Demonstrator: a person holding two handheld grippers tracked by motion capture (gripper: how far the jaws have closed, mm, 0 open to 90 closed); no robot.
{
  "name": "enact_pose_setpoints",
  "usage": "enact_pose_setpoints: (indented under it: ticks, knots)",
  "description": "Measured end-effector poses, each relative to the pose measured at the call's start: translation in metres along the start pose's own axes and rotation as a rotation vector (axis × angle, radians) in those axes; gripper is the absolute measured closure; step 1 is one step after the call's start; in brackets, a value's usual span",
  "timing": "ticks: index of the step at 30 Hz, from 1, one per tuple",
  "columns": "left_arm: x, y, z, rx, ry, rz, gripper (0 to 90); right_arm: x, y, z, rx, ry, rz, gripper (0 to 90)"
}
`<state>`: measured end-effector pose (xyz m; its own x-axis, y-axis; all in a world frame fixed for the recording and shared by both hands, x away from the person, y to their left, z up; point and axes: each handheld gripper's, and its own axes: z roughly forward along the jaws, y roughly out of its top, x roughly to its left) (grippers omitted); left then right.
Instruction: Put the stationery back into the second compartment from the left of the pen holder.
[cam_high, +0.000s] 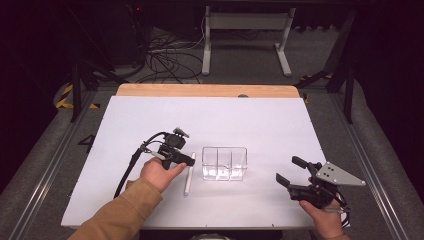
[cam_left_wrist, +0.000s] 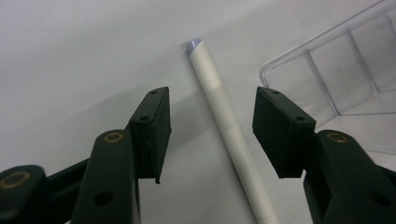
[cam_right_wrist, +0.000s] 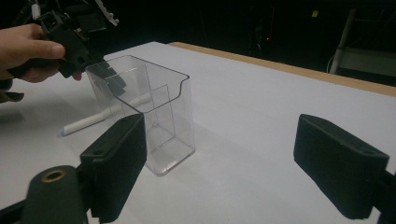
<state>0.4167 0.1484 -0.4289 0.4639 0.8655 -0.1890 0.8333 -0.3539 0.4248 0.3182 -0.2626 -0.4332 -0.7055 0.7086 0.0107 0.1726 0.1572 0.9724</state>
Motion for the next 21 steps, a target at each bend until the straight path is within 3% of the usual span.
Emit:
enact_pose_setpoints:
  ticks: [5,21]
  knots:
    - [0.002,0.003,0.004,0.029,-0.025,-0.025,47.8,0.000,0.000,0.000,0.003,0.004,0.001,18.3]
    - [0.000,0.009,0.019,0.091,-0.021,-0.053,53.0,0.000,-0.001,0.001,0.004,0.008,-0.001,18.4]
